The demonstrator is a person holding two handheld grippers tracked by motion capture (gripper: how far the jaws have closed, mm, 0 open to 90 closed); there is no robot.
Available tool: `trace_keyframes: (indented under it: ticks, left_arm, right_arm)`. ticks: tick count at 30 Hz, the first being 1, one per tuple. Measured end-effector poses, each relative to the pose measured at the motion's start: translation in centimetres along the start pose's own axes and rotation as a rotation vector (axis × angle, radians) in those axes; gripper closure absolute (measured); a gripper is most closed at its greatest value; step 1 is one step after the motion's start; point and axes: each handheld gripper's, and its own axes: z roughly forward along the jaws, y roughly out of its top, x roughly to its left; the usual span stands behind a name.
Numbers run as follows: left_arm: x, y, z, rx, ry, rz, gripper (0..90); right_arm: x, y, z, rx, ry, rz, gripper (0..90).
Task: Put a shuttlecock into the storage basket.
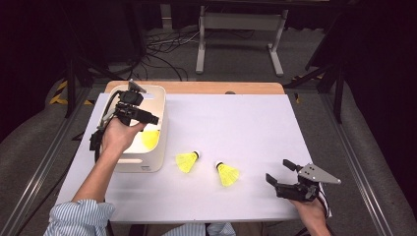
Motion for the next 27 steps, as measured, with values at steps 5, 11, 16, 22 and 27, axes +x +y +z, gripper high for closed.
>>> trace_keyframes:
  ticks: [5,11,16,22,27]
  left_arm:
    - [-0.5,0.1,-0.6,-0.02,-0.011,-0.001,41.3]
    - [-1.1,0.3,-0.8,-0.026,-0.024,0.014,41.7]
    - [-1.6,0.3,-0.9,-0.029,-0.031,0.03,41.7]
    - [-2.1,0.5,-0.8,-0.028,-0.04,0.045,40.7]
    - [-2.7,0.6,-0.9,-0.035,-0.042,0.066,39.7]
  right_arm:
    - [0.0,0.0,0.0,0.001,0.001,-0.001,14.0]
    - [0.0,0.0,0.0,0.001,0.001,-0.002,14.0]
    - [0.0,0.0,0.0,0.001,0.0,-0.001,14.0]
    - [-0.1,0.0,0.0,-0.002,-0.006,0.007,14.0]
    - [-0.1,0.0,0.1,-0.002,-0.007,0.01,14.0]
